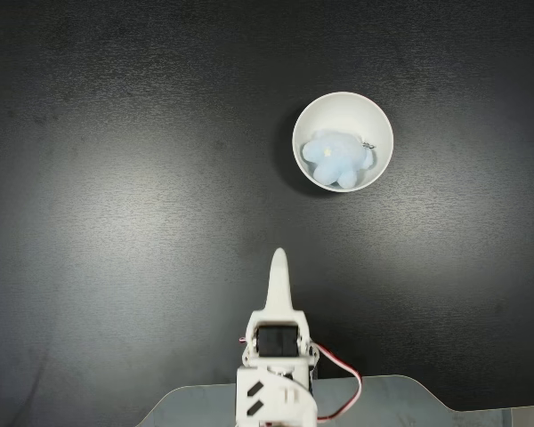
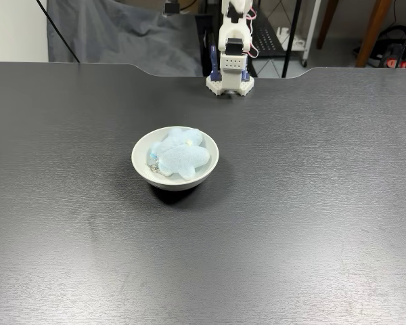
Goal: Grasp a skyblue doll and put it in the white bowl.
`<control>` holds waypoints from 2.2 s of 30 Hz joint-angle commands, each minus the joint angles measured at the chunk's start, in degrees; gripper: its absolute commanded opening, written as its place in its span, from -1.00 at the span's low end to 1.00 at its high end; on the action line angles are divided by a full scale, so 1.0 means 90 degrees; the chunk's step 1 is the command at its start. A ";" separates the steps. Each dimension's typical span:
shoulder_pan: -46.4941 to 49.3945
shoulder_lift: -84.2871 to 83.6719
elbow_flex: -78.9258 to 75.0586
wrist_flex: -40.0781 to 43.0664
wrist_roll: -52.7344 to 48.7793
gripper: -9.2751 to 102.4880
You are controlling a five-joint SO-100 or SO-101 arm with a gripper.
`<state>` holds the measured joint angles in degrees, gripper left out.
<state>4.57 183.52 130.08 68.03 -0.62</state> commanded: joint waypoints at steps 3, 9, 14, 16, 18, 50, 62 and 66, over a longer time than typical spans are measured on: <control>-0.0010 0.0488 0.1465 -0.0352 0.1543 -0.85; -0.0020 0.0615 0.2852 -0.0352 0.1533 -0.85; 0.0000 0.0830 0.3613 -0.0352 0.1152 -0.84; 0.0010 0.0840 0.3740 -0.0352 0.0752 -0.84; 0.0029 0.0850 0.3848 -0.0352 0.0469 -0.85; 0.0010 0.0850 0.4277 0.0303 0.0449 -0.84; 0.0010 0.0850 0.4277 0.0303 0.0449 -0.84; 0.0010 0.0840 0.4277 0.0303 0.0449 -0.84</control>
<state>4.57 190.90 169.72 70.66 3.16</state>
